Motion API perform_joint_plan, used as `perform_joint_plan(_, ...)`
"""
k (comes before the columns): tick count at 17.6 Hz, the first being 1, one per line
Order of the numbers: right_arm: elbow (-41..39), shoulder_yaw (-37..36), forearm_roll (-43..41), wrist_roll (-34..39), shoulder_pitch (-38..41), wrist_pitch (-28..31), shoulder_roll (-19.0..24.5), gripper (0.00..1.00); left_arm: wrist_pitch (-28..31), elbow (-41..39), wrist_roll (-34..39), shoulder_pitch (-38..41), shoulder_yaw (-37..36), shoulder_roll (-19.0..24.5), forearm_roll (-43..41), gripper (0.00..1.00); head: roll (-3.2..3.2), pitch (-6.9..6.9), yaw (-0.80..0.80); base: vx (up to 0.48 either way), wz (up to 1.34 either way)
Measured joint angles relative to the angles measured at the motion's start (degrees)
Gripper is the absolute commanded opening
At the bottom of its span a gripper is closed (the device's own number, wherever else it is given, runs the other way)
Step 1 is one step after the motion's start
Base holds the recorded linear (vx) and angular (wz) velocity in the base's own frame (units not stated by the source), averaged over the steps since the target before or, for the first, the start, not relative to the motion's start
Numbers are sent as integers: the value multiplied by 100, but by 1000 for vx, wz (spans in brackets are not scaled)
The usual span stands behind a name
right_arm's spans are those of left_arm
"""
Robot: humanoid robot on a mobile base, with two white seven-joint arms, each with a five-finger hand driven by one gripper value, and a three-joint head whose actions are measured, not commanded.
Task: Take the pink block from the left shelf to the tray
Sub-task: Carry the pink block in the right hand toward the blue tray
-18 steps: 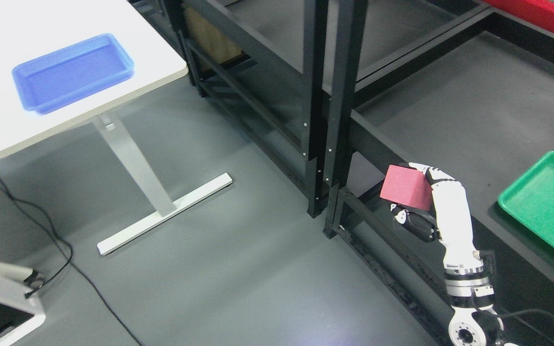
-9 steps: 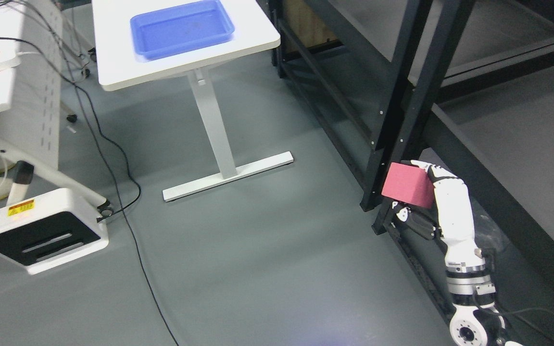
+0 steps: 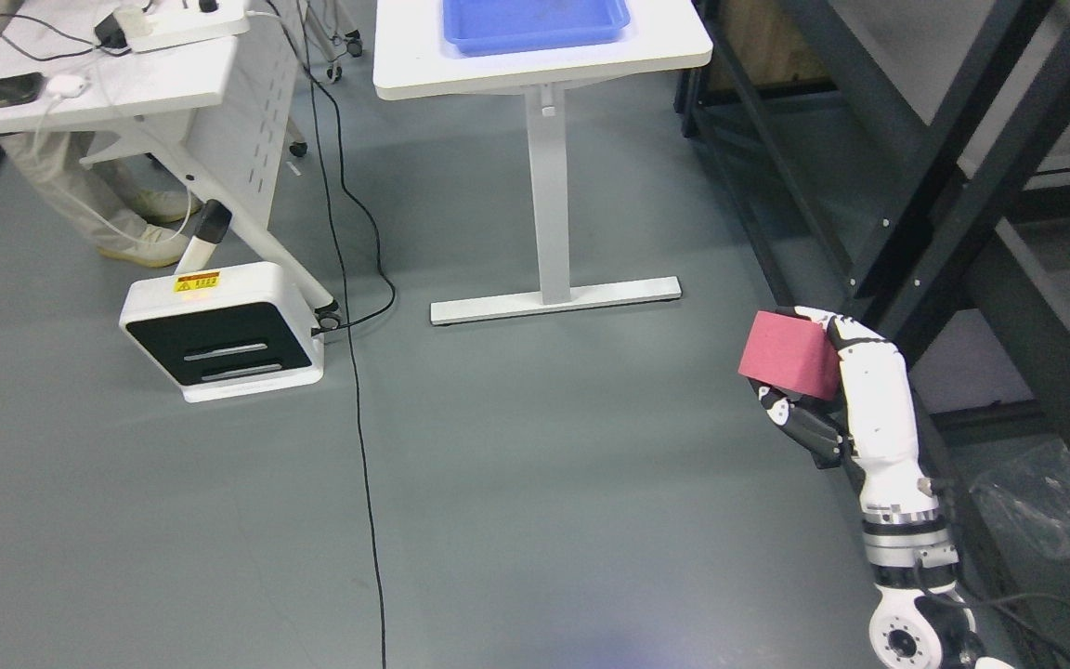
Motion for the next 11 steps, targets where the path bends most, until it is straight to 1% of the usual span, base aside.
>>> perform_joint_plan(5, -1, 0, -5, 0, 0, -4, 0, 5, -21, 0, 0, 0, 0, 0, 0, 100, 0, 0, 0, -19, 114)
perform_joint_plan(11, -2, 1, -7, 0, 3, -4, 0, 5, 1, 0, 0, -1, 0, 0, 0, 100, 0, 0, 0, 54, -16)
